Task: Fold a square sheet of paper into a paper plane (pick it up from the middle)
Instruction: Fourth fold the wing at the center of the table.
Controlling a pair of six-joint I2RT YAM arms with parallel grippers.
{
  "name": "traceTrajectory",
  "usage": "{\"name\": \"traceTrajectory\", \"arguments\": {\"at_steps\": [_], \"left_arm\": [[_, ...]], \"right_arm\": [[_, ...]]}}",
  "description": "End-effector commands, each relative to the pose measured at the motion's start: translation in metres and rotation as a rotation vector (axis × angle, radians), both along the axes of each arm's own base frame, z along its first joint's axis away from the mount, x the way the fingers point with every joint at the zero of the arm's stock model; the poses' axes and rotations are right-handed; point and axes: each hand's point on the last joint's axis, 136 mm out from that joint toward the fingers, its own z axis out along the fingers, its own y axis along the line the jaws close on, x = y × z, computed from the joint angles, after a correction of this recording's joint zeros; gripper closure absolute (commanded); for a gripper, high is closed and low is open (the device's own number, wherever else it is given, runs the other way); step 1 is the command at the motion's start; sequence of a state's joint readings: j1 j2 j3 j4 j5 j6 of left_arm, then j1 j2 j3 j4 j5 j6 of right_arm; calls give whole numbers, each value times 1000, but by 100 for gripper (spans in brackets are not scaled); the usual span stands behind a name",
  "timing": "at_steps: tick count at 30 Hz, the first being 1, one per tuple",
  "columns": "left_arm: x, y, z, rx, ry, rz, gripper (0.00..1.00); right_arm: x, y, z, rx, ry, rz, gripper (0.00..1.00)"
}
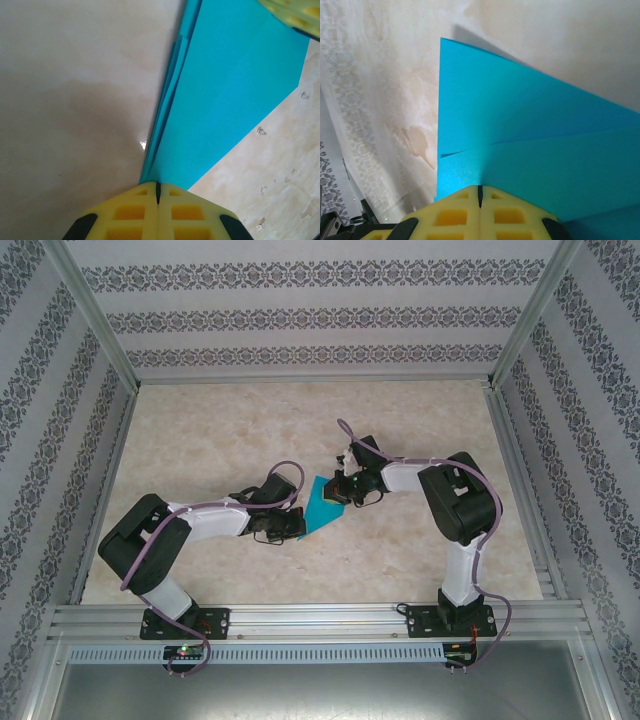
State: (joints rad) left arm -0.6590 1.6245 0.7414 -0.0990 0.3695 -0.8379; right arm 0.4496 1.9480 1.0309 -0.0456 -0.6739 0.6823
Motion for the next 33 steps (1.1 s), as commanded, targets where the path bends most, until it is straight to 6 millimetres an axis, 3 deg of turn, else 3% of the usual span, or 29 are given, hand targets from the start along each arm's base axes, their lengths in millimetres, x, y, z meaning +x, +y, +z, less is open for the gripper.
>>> {"name": "traceTrajectory", "arguments": {"at_steps": [1, 5, 14, 21, 27, 33], "left_arm": [[-23, 24, -27, 87, 102, 25, 100], [-21, 22, -27, 78, 97, 26, 100], [-23, 24, -29, 86, 106, 28, 100], [-24, 25, -32, 95, 116, 35, 100], [-30, 31, -36, 122, 149, 38, 100], [-47, 42, -45, 167, 214, 28, 100]], "right_arm": [[2, 8, 35, 31, -130, 47, 96], [-16, 24, 45, 62, -150, 96, 96], [-49, 46, 9, 3, -87, 166, 96], [-59, 42, -12, -39, -50, 179, 97], [-52, 33, -27, -74, -73, 194, 98], [-19, 5, -31, -52, -119, 119, 98]]}}
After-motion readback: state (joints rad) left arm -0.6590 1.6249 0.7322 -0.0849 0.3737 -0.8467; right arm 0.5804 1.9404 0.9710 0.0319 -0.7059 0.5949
